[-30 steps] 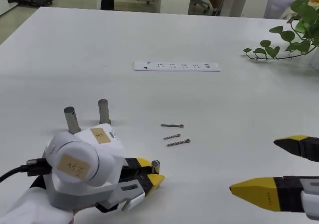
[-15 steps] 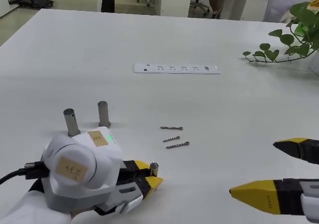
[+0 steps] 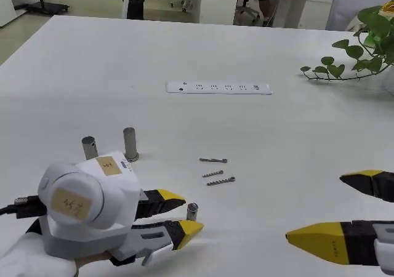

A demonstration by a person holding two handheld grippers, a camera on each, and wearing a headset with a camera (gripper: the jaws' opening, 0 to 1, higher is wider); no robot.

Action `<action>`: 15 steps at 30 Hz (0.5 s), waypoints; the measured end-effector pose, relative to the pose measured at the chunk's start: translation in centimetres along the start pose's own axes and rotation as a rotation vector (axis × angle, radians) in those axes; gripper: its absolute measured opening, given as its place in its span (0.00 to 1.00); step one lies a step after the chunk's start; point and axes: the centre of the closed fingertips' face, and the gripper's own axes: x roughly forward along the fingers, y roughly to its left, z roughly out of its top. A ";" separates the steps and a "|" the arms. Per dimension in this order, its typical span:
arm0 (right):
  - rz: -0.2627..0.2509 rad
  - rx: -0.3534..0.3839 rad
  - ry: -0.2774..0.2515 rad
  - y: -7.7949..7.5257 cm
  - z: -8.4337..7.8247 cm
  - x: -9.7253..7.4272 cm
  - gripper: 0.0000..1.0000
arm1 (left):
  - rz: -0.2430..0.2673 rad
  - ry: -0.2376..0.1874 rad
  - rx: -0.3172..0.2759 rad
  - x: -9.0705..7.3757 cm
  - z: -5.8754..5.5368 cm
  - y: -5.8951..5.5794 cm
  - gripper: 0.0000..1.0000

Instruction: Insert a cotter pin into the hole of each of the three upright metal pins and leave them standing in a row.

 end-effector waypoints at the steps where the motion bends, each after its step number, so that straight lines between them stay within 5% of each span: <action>1: -0.002 -0.002 -0.002 0.0 0.0 -0.1 0.92 | -0.006 0.000 -0.004 -0.2 0.0 0.0 0.30; 10: -0.007 -0.006 -0.008 0.0 0.2 -0.2 0.92 | -0.082 0.015 0.004 -1.6 -0.4 -1.3 0.64; 15: -0.010 -0.006 -0.009 0.0 0.2 -0.3 0.92 | -0.096 0.021 -0.047 -2.0 -0.7 -1.7 0.84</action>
